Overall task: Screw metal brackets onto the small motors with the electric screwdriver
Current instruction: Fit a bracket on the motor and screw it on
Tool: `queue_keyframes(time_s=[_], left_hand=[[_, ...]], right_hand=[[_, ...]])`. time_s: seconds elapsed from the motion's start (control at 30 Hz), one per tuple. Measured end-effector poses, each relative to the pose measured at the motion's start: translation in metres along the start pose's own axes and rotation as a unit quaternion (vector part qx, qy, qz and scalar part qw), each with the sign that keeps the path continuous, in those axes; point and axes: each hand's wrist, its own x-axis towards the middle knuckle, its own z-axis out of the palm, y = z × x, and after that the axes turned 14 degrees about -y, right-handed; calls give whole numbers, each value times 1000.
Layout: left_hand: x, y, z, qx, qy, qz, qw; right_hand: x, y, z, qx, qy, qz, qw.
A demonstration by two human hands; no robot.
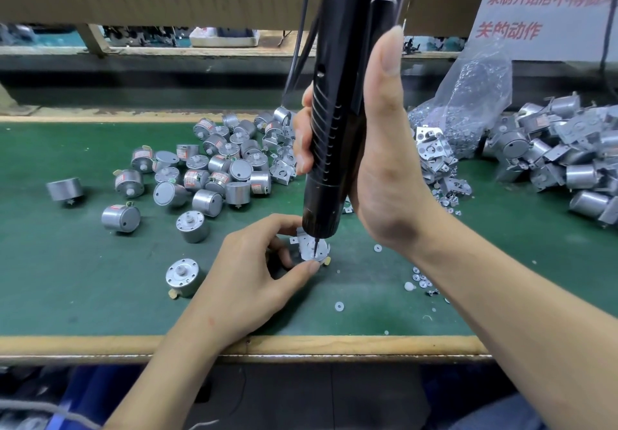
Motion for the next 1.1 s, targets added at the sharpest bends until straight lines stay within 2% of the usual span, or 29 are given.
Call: queue_keyframes(time_s=[0.3,0.63,0.87,1.1], left_hand=[[1,0,0,6,4,-1,1000],[3,-1,3,31,-4,8,999],[5,6,4,70,23,21,997],[5,4,8,70,36,17,997]], right_hand=[[0,-1,3,-38,28,-6,999],[0,3,11,-47,11,-48,998],[-3,7,19,-57,-19,-54,997],[-1,9,16,-51,5,-62,997]])
